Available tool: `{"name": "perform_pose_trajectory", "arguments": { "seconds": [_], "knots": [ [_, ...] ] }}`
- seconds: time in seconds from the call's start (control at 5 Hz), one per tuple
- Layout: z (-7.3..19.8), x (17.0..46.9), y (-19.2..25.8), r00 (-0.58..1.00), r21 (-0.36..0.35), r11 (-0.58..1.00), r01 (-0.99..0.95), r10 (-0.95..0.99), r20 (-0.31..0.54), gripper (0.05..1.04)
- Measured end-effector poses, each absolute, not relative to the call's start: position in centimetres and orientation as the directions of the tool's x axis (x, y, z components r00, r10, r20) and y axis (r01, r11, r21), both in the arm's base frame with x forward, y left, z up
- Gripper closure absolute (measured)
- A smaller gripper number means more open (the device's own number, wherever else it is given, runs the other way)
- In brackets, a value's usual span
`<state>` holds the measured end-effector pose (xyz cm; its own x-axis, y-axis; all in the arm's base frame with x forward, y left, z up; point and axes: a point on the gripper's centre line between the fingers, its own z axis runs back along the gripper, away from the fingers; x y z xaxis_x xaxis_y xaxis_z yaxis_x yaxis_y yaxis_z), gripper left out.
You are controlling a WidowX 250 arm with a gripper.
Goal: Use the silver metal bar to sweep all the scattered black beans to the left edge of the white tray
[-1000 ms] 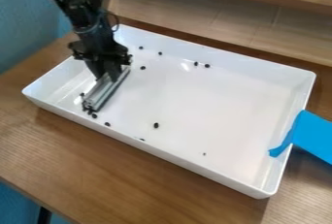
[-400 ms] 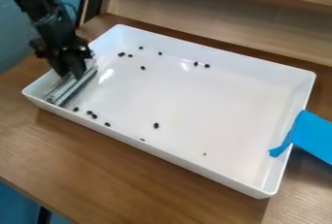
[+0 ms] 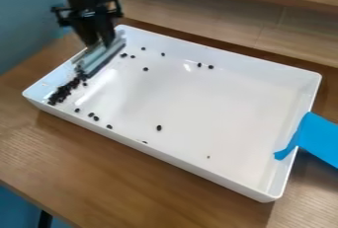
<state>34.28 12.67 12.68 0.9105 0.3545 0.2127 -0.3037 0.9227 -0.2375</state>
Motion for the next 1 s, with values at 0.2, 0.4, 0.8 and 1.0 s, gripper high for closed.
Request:
{"name": "perform_pose_trajectory", "arguments": {
  "seconds": [0.2, 0.4, 0.8, 1.0],
  "knots": [
    [13.0, 34.0, 8.5, 0.904, -0.241, 0.931, -0.276, 0.336, 0.265, 0.755],
    [11.7, 32.9, 4.5, 0.897, -0.218, 0.947, -0.235, 0.297, 0.328, 0.755],
    [9.9, 32.4, 0.1, 0.881, -0.167, 0.966, -0.196, 0.248, 0.402, 0.755],
    [9.0, 32.6, -1.3, 0.885, -0.157, 0.966, -0.206, 0.252, 0.392, 0.755]
  ]
}}
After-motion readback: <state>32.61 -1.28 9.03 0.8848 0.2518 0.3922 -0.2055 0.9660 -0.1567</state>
